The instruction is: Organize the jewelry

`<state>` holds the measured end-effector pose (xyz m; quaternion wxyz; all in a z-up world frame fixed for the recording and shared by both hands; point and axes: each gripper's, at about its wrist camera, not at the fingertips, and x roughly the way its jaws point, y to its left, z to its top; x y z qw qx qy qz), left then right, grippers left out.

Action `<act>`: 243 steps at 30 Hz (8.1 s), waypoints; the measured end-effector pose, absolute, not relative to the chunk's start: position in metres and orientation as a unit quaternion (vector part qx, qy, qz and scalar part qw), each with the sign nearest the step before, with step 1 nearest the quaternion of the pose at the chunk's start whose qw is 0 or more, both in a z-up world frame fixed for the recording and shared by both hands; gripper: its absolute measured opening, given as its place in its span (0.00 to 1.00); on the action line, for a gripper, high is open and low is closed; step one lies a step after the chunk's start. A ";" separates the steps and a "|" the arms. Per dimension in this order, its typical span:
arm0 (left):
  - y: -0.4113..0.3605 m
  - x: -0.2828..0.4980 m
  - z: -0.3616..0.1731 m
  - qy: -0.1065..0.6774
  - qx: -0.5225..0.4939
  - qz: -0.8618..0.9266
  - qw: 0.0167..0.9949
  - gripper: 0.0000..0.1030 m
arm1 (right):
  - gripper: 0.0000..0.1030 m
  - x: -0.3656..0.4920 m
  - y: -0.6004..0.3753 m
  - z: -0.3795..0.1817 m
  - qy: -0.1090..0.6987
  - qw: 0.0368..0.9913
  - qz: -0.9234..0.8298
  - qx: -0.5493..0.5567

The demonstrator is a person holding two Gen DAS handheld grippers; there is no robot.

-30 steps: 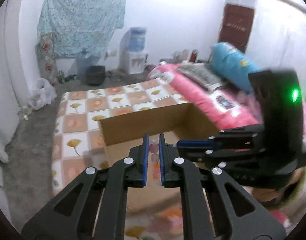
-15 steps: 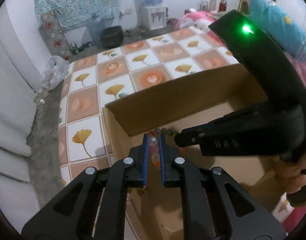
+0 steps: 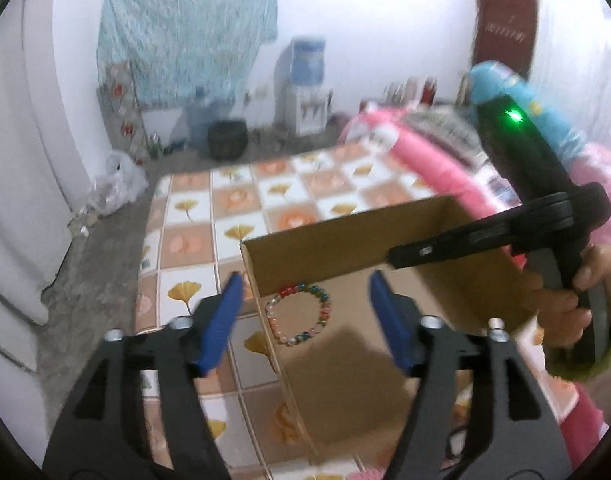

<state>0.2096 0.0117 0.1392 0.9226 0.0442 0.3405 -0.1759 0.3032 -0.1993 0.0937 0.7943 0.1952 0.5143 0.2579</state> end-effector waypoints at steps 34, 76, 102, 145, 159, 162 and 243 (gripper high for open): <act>0.015 0.085 -0.050 0.499 0.073 -0.104 0.857 0.93 | 0.43 0.085 -0.152 -0.025 0.498 0.828 0.207 -0.154; 0.012 0.053 -0.049 0.442 0.086 -0.161 0.878 0.92 | 0.45 0.102 -0.133 -0.026 0.517 0.802 0.226 -0.193; -0.002 0.044 -0.039 0.403 0.101 -0.185 0.890 0.90 | 0.47 0.099 -0.112 -0.040 0.528 0.783 0.248 -0.217; -0.069 0.065 -0.042 0.369 0.248 -0.228 0.866 0.46 | 0.33 0.161 -0.170 -0.034 0.612 0.717 0.331 -0.043; -0.022 0.072 -0.037 0.406 0.151 -0.175 0.884 0.46 | 0.45 0.134 -0.139 -0.033 0.570 0.767 0.257 -0.144; -0.015 0.066 -0.037 0.406 0.146 -0.166 0.887 0.46 | 0.46 0.133 -0.134 -0.036 0.571 0.769 0.241 -0.156; -0.015 0.010 -0.027 0.480 0.083 -0.234 0.842 0.04 | 0.20 -0.019 -0.185 -0.032 0.523 0.801 0.282 -0.069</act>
